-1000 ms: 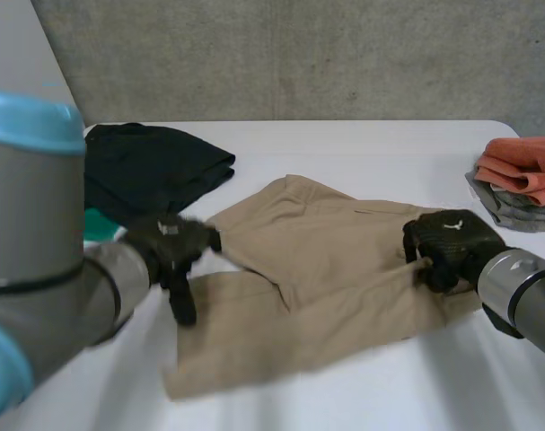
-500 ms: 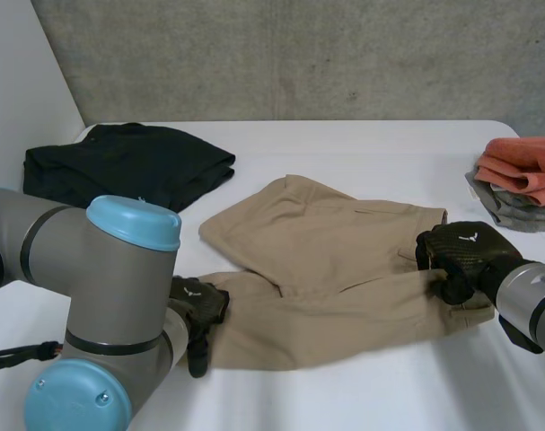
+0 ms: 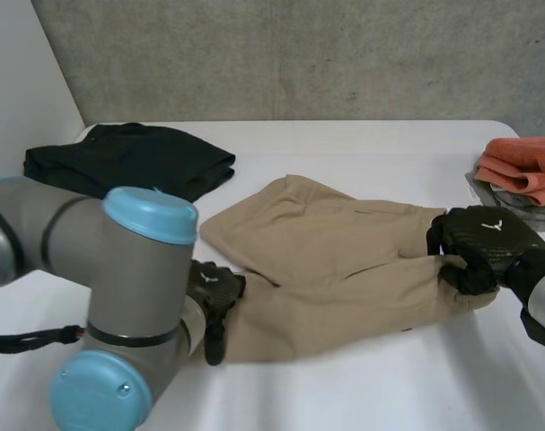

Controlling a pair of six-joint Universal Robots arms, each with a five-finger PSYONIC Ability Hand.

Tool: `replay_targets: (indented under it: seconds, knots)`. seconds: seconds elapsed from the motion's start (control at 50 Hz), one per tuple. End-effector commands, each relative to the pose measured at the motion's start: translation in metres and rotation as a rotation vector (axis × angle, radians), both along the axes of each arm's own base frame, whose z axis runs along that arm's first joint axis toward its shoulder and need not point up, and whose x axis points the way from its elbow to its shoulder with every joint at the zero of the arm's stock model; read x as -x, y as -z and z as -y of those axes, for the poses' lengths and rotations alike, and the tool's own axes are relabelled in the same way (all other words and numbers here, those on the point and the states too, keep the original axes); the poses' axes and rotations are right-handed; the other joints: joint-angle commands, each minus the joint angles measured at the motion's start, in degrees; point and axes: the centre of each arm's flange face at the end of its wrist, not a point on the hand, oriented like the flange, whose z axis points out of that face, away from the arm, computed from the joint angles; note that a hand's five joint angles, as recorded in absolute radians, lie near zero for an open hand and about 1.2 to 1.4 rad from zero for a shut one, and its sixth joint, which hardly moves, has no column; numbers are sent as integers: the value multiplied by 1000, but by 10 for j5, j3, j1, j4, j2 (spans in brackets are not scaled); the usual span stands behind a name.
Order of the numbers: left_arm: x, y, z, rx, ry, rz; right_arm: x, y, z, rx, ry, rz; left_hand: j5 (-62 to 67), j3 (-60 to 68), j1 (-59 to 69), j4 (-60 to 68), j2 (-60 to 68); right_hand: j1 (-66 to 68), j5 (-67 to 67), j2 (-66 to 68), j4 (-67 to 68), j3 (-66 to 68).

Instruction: Fold the laundry.

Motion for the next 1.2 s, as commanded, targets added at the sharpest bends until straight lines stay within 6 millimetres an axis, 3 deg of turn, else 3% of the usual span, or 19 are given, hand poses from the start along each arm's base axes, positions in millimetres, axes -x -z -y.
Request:
replay_targets:
  seconds: [0.02, 0.04, 0.14, 0.2, 0.32, 0.4, 0.48, 0.58, 0.66, 0.8, 0.88, 0.9, 0.98, 1.12, 1.14, 1.16, 1.18, 1.2]
  knots:
    - [4, 6, 7, 27, -15, 12, 4, 0, 3, 2, 9, 35, 521, 518, 513, 520, 517, 150, 115, 125, 113, 114]
    - [3, 4, 8, 32, -21, 13, 4, 0, 3, 2, 7, 33, 601, 597, 592, 599, 596, 150, 115, 125, 113, 114]
    - [-4, -19, 8, 78, -48, -11, 1, 2, 3, -1, -12, 8, 601, 598, 593, 600, 597, 150, 115, 125, 113, 114]
    - [-13, -32, -7, 73, -17, 3, 1, 12, 2, -40, -42, -62, 601, 598, 593, 600, 597, 150, 115, 125, 113, 114]
    - [-35, -23, -54, -54, 165, 219, 12, 25, -19, -217, -227, -383, 601, 598, 593, 600, 597, 150, 115, 125, 113, 114]
    - [-45, -13, -68, -141, 221, 316, 17, 29, -39, -335, -435, -550, 601, 598, 593, 600, 597, 150, 115, 125, 113, 114]
    - [-43, -6, -65, -184, 221, 336, 17, 33, -41, -400, -478, -578, 601, 598, 593, 600, 597, 150, 115, 125, 113, 114]
    - [-30, -18, -42, -118, 192, 291, 10, 34, -30, -355, -438, -588, 601, 598, 593, 600, 597, 150, 115, 125, 113, 114]
    - [-15, -40, -15, -14, 160, 207, 0, 29, -11, -240, -348, -541, 601, 598, 593, 600, 597, 150, 115, 125, 113, 114]
    - [17, -73, 57, 258, 81, 28, -21, 20, 36, 26, -148, -391, 601, 598, 593, 600, 597, 150, 115, 125, 113, 114]
    - [33, -70, 101, 389, 60, -13, -30, 19, 66, 188, -21, -329, 601, 598, 593, 600, 597, 150, 115, 125, 113, 114]
    - [38, -65, 118, 435, 56, -11, -31, 19, 73, 222, 4, -320, 601, 598, 593, 600, 597, 150, 115, 125, 113, 114]
    - [52, -44, 153, 522, 64, -9, -41, 32, 110, 393, 92, -296, 601, 598, 593, 600, 597, 150, 115, 125, 113, 114]
    - [73, -17, 183, 651, 125, -41, -48, 65, 156, 502, 111, -321, 601, 598, 593, 600, 597, 150, 115, 125, 113, 114]
    - [74, -16, 187, 670, 127, -51, -48, 70, 159, 502, 108, -318, 542, 538, 533, 540, 537, 100, 64, 75, 63, 64]
    - [76, -15, 193, 705, 122, -74, -51, 81, 165, 496, 102, -309, 241, 237, 233, 240, 237, -404, -439, -429, -441, -439]
    - [76, -15, 196, 723, 117, -87, -53, 84, 167, 497, 101, -305, 4, 0, -5, 2, -1, -550, -585, -575, -587, -586]
    - [76, -17, 198, 736, 113, -97, -56, 88, 168, 492, 97, -301, -99, -102, -107, -100, -103, -550, -585, -575, -587, -586]
